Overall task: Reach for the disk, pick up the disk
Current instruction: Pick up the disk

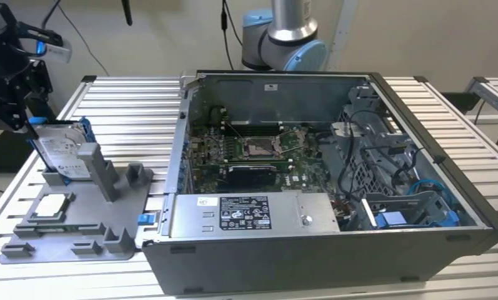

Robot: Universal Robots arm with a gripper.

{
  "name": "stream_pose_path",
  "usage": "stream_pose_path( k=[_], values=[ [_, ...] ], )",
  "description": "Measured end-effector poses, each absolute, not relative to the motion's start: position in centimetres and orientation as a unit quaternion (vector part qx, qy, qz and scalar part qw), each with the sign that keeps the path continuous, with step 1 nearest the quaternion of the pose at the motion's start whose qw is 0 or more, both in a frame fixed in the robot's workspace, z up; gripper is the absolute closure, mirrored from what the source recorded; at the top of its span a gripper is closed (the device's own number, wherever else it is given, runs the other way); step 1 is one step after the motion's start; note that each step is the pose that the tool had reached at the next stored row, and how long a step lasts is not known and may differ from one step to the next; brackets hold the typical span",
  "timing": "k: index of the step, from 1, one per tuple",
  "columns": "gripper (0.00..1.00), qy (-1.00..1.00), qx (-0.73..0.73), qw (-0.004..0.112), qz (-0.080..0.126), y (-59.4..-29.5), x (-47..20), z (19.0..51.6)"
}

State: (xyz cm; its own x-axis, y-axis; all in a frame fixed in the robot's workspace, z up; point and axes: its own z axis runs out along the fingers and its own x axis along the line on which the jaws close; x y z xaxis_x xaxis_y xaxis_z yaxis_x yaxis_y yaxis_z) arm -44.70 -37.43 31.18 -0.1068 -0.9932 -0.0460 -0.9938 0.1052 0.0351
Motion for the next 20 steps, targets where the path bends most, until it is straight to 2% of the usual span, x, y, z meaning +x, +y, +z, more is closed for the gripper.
stream_pose_path(
  k=[20],
  values=[
    [0.0,0.722,-0.691,0.005,0.028,-37.4,-44.7,28.6]
  ],
)
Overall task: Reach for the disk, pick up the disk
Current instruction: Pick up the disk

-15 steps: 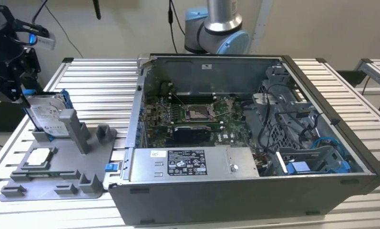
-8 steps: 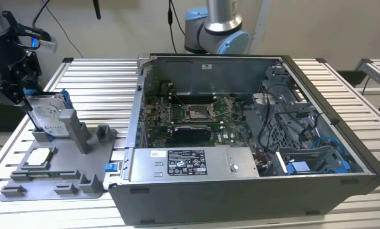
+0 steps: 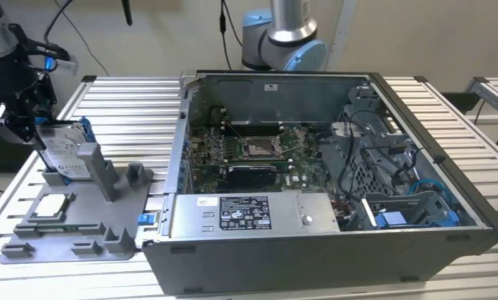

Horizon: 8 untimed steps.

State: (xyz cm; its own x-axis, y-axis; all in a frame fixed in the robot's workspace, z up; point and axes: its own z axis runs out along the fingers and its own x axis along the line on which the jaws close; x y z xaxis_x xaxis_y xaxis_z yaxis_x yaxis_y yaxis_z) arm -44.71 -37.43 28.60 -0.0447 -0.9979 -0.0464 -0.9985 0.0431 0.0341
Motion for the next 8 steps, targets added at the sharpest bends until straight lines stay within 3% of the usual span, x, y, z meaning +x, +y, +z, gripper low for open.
stream_pose_path(
  k=[8],
  values=[
    [0.0,0.717,-0.696,0.008,0.029,-37.4,-44.7,27.4]
  ],
)
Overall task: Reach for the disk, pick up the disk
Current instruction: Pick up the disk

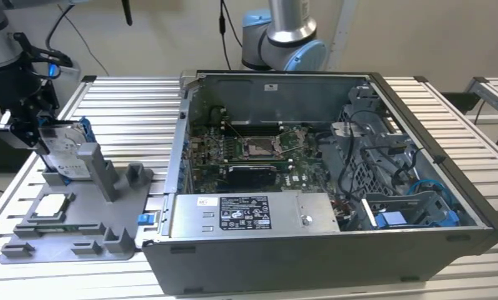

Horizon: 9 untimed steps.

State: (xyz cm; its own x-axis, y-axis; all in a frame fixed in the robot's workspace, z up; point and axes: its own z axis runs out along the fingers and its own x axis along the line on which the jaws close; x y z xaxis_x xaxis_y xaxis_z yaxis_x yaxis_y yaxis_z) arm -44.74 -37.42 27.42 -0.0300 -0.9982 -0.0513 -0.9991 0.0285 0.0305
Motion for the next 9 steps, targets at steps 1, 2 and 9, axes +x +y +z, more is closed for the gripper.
stream_pose_path(
  k=[1,2,9],
  values=[
    [0.0,0.716,-0.697,0.008,0.029,-37.43,-44.73,27.38],
    [0.0,0.716,-0.698,0.008,0.029,-37.43,-44.73,27.38],
    [1.0,0.715,-0.698,0.008,0.029,-37.43,-44.73,27.37]
  ],
)
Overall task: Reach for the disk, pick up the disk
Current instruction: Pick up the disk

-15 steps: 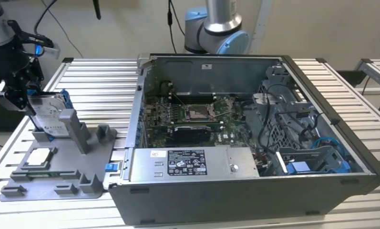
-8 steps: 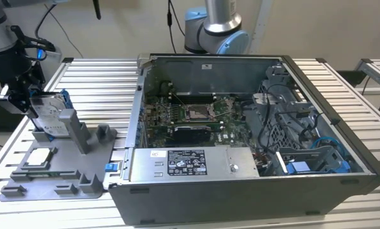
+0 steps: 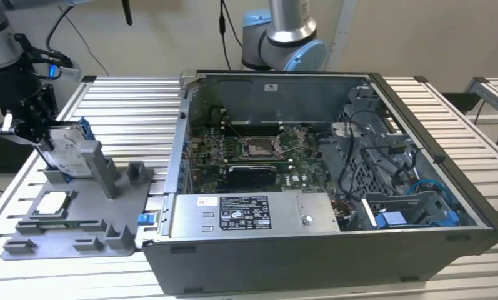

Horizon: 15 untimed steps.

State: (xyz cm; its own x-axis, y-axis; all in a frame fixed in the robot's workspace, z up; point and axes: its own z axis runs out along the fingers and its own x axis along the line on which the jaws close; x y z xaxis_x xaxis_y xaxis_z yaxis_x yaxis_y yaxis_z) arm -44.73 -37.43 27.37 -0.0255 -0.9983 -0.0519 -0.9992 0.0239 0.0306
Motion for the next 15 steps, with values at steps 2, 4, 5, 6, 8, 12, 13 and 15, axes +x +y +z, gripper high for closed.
stream_pose_path(
  k=[2,4,5,6,8,12,13,15],
  values=[
    [1.0,0.715,-0.698,0.008,0.029,-37.43,-44.73,27.37],
    [1.0,0.715,-0.698,0.008,0.029,-37.43,-44.73,27.37],
    [1.0,0.715,-0.698,0.008,0.029,-37.43,-44.73,27.37],
    [1.0,0.715,-0.698,0.008,0.029,-37.43,-44.73,27.37],
    [1.0,0.715,-0.698,0.008,0.029,-37.43,-44.73,27.37],
    [1.0,0.715,-0.698,0.008,0.029,-37.43,-44.73,27.37],
    [1.0,0.715,-0.698,0.008,0.029,-37.43,-44.73,27.37],
    [1.0,0.715,-0.698,0.01,0.031,-37.43,-44.73,27.36]
  ],
)
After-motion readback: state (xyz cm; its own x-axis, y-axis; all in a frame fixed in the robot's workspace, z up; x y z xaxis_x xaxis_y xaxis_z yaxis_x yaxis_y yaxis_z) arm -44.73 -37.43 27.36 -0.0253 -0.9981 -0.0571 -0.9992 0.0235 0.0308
